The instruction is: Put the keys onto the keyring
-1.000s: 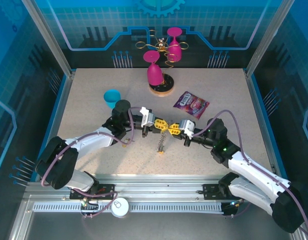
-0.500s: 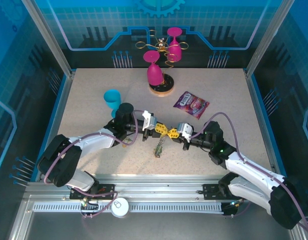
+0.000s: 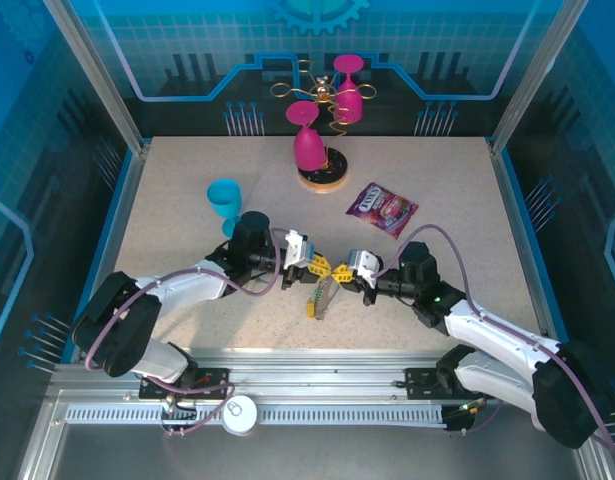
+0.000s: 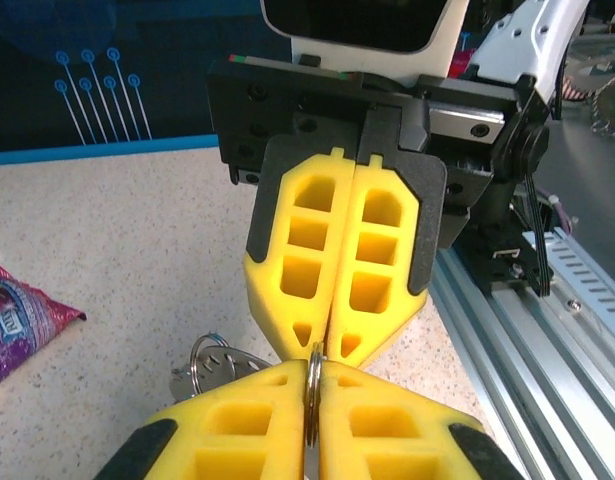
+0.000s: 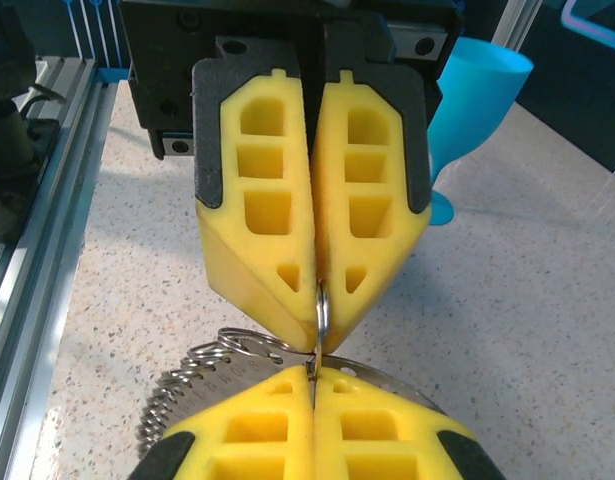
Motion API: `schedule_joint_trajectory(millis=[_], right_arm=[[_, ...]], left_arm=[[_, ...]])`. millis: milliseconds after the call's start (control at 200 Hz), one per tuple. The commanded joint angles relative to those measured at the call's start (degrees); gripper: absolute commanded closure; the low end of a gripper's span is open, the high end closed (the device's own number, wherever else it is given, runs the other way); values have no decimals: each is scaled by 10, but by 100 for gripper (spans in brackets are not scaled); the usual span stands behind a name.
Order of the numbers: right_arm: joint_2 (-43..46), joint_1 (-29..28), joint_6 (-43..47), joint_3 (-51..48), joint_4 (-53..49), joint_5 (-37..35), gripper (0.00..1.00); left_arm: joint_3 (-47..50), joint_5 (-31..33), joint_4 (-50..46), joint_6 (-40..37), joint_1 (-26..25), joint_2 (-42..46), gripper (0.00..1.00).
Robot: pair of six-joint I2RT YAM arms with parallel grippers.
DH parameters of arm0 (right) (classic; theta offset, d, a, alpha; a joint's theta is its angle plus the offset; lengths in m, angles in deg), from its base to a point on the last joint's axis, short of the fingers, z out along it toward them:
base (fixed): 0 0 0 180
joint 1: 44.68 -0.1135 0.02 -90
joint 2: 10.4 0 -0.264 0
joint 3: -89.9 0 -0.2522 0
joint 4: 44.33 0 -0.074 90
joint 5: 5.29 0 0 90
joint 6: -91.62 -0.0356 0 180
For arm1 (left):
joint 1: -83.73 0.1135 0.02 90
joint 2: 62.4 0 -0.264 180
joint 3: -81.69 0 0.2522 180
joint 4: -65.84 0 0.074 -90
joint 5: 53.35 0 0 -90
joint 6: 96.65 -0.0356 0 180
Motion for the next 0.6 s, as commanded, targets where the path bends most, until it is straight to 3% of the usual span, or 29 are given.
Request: schedule_joint_trajectory(millis=[0, 560, 595], right_arm=[[-6, -11, 18, 23, -5, 7, 100], [4, -17, 26, 29, -23, 0, 100], [7, -16, 23, 24, -14, -2, 90]], left_arm=[[6, 6, -44, -36, -3, 16, 89], [-13, 21, -124, -80, -2, 27, 100], [-10, 18, -112, -73, -3, 27, 100]])
